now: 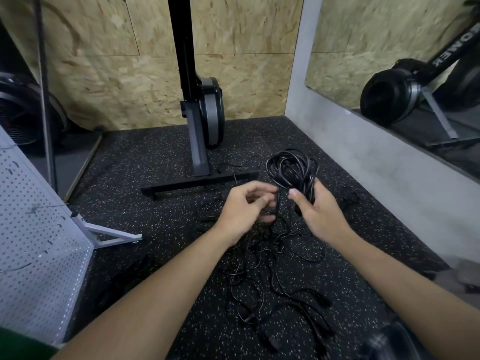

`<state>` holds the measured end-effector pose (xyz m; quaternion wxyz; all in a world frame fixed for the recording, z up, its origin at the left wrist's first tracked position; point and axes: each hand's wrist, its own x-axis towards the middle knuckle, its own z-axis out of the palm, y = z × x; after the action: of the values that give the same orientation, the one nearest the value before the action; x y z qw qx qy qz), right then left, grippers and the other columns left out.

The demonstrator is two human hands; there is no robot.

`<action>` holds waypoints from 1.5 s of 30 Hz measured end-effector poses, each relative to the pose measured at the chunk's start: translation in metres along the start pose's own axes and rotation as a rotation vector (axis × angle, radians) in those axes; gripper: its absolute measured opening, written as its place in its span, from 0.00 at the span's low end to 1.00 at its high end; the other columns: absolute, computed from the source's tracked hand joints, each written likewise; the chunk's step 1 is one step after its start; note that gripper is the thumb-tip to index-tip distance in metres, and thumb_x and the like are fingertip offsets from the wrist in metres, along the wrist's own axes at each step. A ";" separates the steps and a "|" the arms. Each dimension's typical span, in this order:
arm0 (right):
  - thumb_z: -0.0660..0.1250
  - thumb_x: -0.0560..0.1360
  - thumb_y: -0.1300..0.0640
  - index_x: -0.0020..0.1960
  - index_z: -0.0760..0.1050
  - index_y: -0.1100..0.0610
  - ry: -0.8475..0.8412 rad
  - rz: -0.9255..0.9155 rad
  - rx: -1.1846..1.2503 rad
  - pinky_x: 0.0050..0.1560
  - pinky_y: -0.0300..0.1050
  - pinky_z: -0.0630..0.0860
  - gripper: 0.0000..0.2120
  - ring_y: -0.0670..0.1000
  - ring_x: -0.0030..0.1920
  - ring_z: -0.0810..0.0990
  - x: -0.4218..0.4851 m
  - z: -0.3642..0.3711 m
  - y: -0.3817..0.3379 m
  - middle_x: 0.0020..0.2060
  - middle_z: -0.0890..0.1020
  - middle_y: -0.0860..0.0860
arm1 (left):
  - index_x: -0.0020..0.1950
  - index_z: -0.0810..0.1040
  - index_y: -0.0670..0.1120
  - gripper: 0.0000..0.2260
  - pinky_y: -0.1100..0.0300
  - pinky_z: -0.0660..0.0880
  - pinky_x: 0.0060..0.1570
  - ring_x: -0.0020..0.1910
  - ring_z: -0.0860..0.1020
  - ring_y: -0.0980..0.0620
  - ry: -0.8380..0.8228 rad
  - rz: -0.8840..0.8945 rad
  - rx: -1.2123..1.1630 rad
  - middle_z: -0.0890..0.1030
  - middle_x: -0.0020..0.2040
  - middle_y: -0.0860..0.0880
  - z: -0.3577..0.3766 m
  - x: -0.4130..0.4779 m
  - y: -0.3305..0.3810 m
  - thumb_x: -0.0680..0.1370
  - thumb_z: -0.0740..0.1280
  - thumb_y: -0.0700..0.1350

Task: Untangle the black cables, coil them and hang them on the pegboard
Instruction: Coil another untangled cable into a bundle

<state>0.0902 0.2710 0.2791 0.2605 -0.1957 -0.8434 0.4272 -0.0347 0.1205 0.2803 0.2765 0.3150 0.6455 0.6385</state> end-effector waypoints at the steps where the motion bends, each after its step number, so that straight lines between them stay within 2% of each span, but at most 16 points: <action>1: 0.65 0.84 0.51 0.65 0.75 0.51 0.003 0.000 0.007 0.57 0.36 0.75 0.11 0.36 0.55 0.80 0.000 0.004 0.000 0.54 0.83 0.41 | 0.59 0.84 0.39 0.09 0.52 0.85 0.49 0.48 0.85 0.48 -0.007 -0.010 -0.094 0.86 0.49 0.41 0.007 -0.002 0.007 0.81 0.69 0.32; 5: 0.64 0.84 0.53 0.61 0.76 0.53 0.026 -0.023 0.010 0.52 0.27 0.72 0.08 0.35 0.53 0.80 0.001 0.005 -0.008 0.51 0.83 0.42 | 0.47 0.83 0.41 0.06 0.57 0.82 0.44 0.39 0.83 0.51 0.212 0.020 -0.107 0.85 0.41 0.45 0.017 -0.004 0.022 0.80 0.68 0.33; 8: 0.64 0.84 0.51 0.61 0.76 0.53 0.012 -0.048 0.007 0.52 0.25 0.72 0.09 0.33 0.52 0.79 0.003 -0.003 -0.016 0.51 0.82 0.40 | 0.44 0.81 0.46 0.08 0.54 0.82 0.45 0.40 0.81 0.50 0.332 -0.024 0.005 0.82 0.42 0.49 0.003 0.004 0.009 0.81 0.66 0.36; 11: 0.65 0.84 0.53 0.59 0.75 0.51 -0.058 -0.079 -0.005 0.51 0.27 0.72 0.05 0.34 0.50 0.80 0.001 -0.009 -0.023 0.47 0.82 0.38 | 0.55 0.81 0.51 0.09 0.48 0.81 0.58 0.53 0.83 0.48 0.258 -0.077 0.123 0.83 0.53 0.51 -0.005 0.010 -0.008 0.81 0.68 0.37; 14: 0.65 0.84 0.55 0.56 0.74 0.45 -0.166 -0.108 -0.019 0.51 0.28 0.72 0.05 0.34 0.49 0.79 -0.005 -0.010 -0.035 0.45 0.82 0.30 | 0.68 0.75 0.53 0.18 0.53 0.76 0.61 0.63 0.77 0.54 0.095 -0.078 0.156 0.77 0.65 0.56 -0.008 0.016 -0.017 0.82 0.69 0.37; 18: 0.64 0.84 0.60 0.55 0.73 0.44 -0.251 -0.140 -0.011 0.52 0.28 0.72 0.10 0.32 0.49 0.79 -0.009 -0.007 -0.045 0.43 0.81 0.27 | 0.73 0.75 0.53 0.19 0.52 0.69 0.73 0.71 0.73 0.56 -0.135 -0.080 0.357 0.76 0.72 0.54 -0.008 0.021 -0.030 0.82 0.71 0.44; 20: 0.64 0.84 0.59 0.55 0.73 0.44 -0.253 -0.150 -0.010 0.52 0.29 0.73 0.09 0.33 0.49 0.79 -0.009 -0.007 -0.044 0.44 0.81 0.29 | 0.70 0.78 0.50 0.15 0.56 0.71 0.70 0.65 0.77 0.58 -0.196 -0.039 0.505 0.80 0.66 0.56 -0.008 0.018 -0.038 0.83 0.69 0.43; 22: 0.65 0.84 0.57 0.59 0.75 0.46 -0.227 -0.141 -0.016 0.54 0.29 0.73 0.07 0.34 0.52 0.80 -0.007 -0.008 -0.040 0.47 0.82 0.31 | 0.61 0.83 0.50 0.08 0.52 0.77 0.65 0.58 0.81 0.56 -0.178 -0.006 0.607 0.85 0.56 0.55 -0.010 0.017 -0.045 0.84 0.67 0.43; 25: 0.65 0.84 0.51 0.67 0.74 0.47 -0.146 -0.092 -0.094 0.57 0.34 0.75 0.12 0.37 0.57 0.80 -0.004 -0.008 -0.030 0.54 0.83 0.38 | 0.52 0.85 0.46 0.06 0.57 0.79 0.55 0.48 0.83 0.58 -0.074 0.002 0.589 0.86 0.46 0.54 -0.015 0.019 -0.049 0.83 0.67 0.40; 27: 0.65 0.84 0.51 0.64 0.72 0.47 -0.040 -0.026 -0.149 0.49 0.35 0.75 0.10 0.39 0.51 0.80 -0.001 -0.008 -0.024 0.51 0.83 0.41 | 0.52 0.84 0.44 0.05 0.64 0.76 0.50 0.44 0.83 0.62 -0.007 0.017 0.488 0.86 0.46 0.53 -0.014 0.016 -0.043 0.83 0.68 0.39; 29: 0.65 0.84 0.50 0.60 0.72 0.50 0.095 0.066 -0.124 0.44 0.40 0.74 0.06 0.43 0.46 0.80 0.002 -0.008 -0.019 0.46 0.82 0.45 | 0.52 0.85 0.47 0.04 0.66 0.75 0.51 0.45 0.83 0.63 0.052 0.039 0.412 0.87 0.45 0.53 -0.008 0.013 -0.032 0.83 0.69 0.41; 32: 0.66 0.83 0.49 0.60 0.74 0.51 0.204 0.169 0.015 0.55 0.48 0.75 0.09 0.47 0.52 0.82 0.006 -0.006 -0.013 0.50 0.83 0.46 | 0.52 0.84 0.52 0.04 0.56 0.78 0.57 0.48 0.85 0.57 0.008 0.099 0.326 0.87 0.43 0.53 0.005 0.007 -0.019 0.82 0.70 0.44; 36: 0.69 0.82 0.52 0.57 0.78 0.53 0.162 0.216 0.207 0.61 0.53 0.79 0.06 0.49 0.53 0.84 0.003 0.005 -0.016 0.50 0.86 0.49 | 0.46 0.83 0.49 0.07 0.57 0.79 0.50 0.41 0.84 0.53 -0.035 0.165 0.361 0.86 0.38 0.52 0.025 -0.007 -0.006 0.83 0.69 0.45; 40: 0.70 0.81 0.53 0.58 0.79 0.53 0.142 0.242 0.267 0.62 0.53 0.79 0.07 0.48 0.54 0.84 0.001 0.008 -0.021 0.51 0.85 0.48 | 0.40 0.76 0.44 0.12 0.68 0.66 0.33 0.30 0.71 0.57 0.012 0.276 0.558 0.76 0.32 0.52 0.026 -0.011 -0.004 0.84 0.67 0.42; 43: 0.72 0.80 0.53 0.57 0.79 0.54 0.087 0.267 0.274 0.59 0.51 0.81 0.08 0.50 0.53 0.85 0.001 0.004 -0.020 0.50 0.86 0.49 | 0.39 0.73 0.46 0.14 0.65 0.65 0.35 0.34 0.72 0.57 -0.057 0.291 0.722 0.73 0.36 0.53 0.028 -0.010 -0.007 0.84 0.65 0.41; 45: 0.73 0.79 0.53 0.56 0.79 0.53 0.039 0.271 0.243 0.57 0.50 0.81 0.08 0.50 0.53 0.85 0.000 0.003 -0.020 0.50 0.86 0.50 | 0.42 0.77 0.43 0.11 0.58 0.71 0.38 0.38 0.75 0.52 -0.097 0.292 0.806 0.75 0.41 0.51 0.028 -0.009 -0.010 0.84 0.64 0.41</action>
<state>0.0868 0.2583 0.2939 0.2386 -0.2829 -0.7463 0.5532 -0.0079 0.1321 0.2693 0.0680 0.5155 0.7781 0.3523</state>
